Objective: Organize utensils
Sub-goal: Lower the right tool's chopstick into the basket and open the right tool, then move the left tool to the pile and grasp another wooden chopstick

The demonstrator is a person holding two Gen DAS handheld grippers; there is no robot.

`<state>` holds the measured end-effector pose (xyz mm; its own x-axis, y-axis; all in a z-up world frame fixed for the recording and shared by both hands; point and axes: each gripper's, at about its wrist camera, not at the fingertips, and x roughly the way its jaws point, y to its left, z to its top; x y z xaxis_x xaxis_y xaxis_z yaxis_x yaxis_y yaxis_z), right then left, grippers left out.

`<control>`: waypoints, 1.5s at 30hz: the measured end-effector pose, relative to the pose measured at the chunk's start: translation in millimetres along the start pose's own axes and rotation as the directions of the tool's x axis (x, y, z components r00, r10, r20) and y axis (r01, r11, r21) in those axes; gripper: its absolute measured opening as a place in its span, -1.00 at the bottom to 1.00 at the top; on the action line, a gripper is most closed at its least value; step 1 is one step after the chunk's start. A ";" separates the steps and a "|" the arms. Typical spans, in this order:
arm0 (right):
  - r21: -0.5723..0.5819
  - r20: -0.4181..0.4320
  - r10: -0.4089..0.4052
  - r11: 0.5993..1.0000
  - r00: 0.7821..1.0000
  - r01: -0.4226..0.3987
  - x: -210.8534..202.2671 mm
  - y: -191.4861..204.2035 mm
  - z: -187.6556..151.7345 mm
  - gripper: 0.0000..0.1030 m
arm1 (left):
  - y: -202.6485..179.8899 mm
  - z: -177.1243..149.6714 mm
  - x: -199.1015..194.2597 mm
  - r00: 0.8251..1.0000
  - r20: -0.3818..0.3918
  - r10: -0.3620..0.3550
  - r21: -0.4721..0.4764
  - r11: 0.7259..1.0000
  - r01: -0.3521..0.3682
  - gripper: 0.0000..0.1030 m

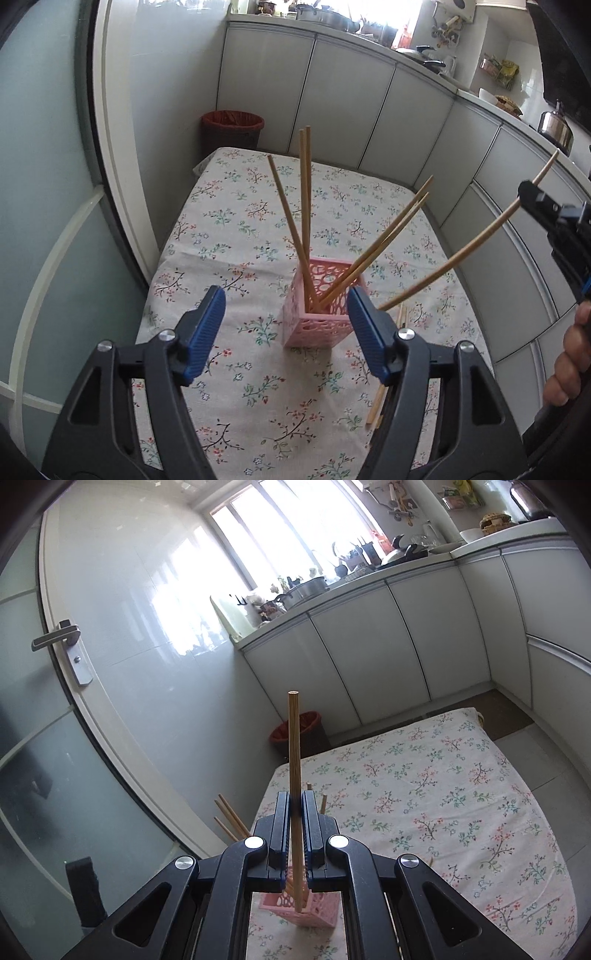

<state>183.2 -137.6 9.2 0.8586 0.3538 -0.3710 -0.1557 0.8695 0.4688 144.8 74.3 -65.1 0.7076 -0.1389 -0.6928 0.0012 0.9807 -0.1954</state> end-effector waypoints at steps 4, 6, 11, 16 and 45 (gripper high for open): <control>-0.013 0.025 0.002 1.000 1.000 -0.002 11.9 4.2 -2.5 -0.88 | 5.1 -1.7 4.7 1.000 -0.026 0.006 -0.003 1.000 -0.006 0.34; -0.028 0.011 -0.009 1.000 1.000 0.009 22.7 6.8 -6.3 -0.88 | 5.2 -1.8 6.7 0.999 -0.037 0.001 -0.008 1.000 -0.002 0.34; -0.043 -0.058 -0.033 0.999 0.998 0.031 52.2 8.0 -21.7 -0.87 | 2.7 -0.5 10.9 0.999 -0.049 -0.003 0.001 1.000 0.003 0.34; -0.058 -0.107 -0.053 0.997 0.993 0.047 71.3 6.9 -33.7 -0.86 | 0.4 -1.6 15.0 0.998 -0.058 0.003 0.017 1.000 -0.002 0.34; -0.241 -0.337 -0.315 0.940 0.887 0.242 0.1 -78.4 -60.8 0.55 | -60.2 -39.4 42.2 0.967 -0.250 -0.052 0.131 0.987 0.087 0.59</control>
<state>165.8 -184.8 -76.3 0.6466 0.1563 -0.7466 -0.0559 0.9859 0.1579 146.7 4.0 -109.9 0.5070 -0.2196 -0.8335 0.1557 0.9744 -0.1620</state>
